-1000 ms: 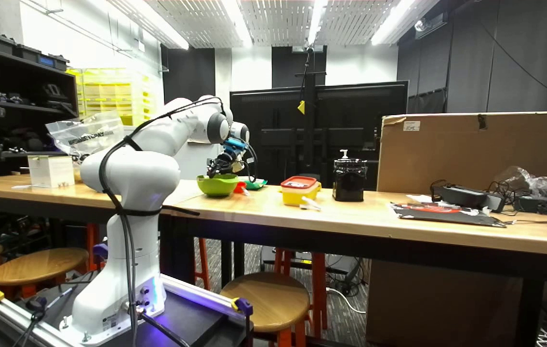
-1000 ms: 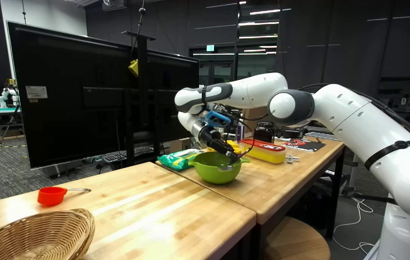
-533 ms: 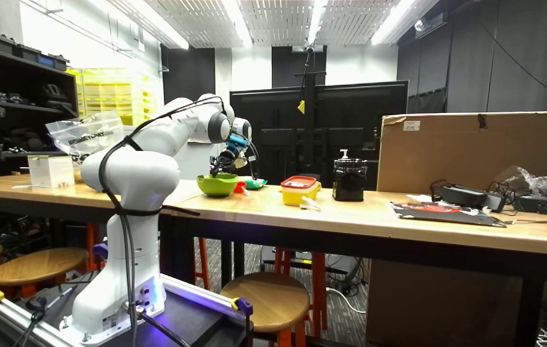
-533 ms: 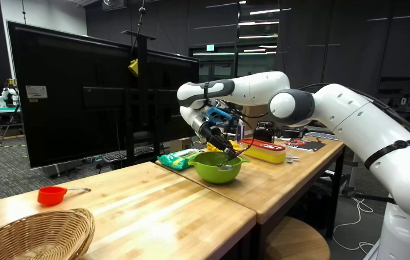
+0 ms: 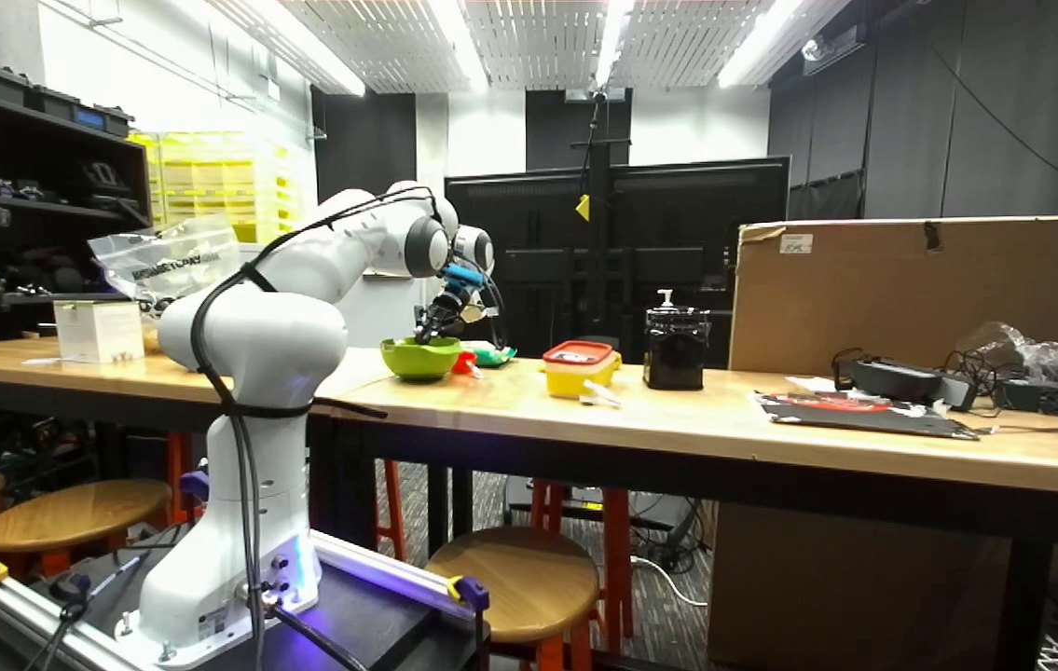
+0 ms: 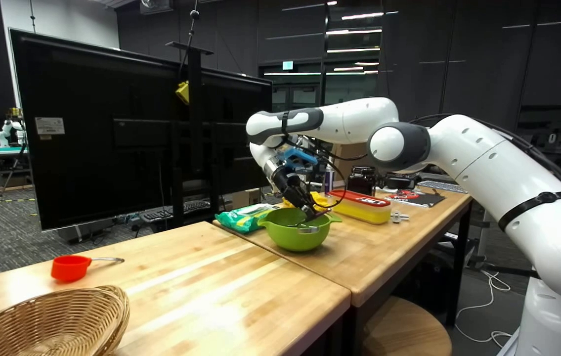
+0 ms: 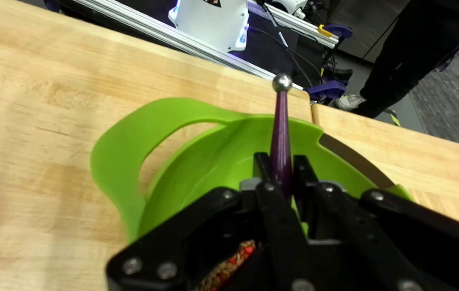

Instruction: Use the silver spoon to stir the contents in the green bowl.

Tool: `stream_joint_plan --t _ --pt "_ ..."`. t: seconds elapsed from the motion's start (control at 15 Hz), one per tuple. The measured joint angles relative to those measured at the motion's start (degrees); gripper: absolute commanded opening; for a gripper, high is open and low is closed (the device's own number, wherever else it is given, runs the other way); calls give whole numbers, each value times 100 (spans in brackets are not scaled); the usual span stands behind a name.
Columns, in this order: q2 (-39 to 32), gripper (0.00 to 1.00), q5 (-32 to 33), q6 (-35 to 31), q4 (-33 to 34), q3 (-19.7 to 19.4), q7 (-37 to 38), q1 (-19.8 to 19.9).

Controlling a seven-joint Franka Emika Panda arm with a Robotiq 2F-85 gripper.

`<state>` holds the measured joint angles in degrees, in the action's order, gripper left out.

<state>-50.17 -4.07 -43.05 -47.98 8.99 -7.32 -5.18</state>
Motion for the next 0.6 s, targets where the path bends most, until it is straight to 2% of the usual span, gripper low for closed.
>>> stream_joint_plan --t 0.6 --pt "56 4 0 -440 1 -43 2 68"
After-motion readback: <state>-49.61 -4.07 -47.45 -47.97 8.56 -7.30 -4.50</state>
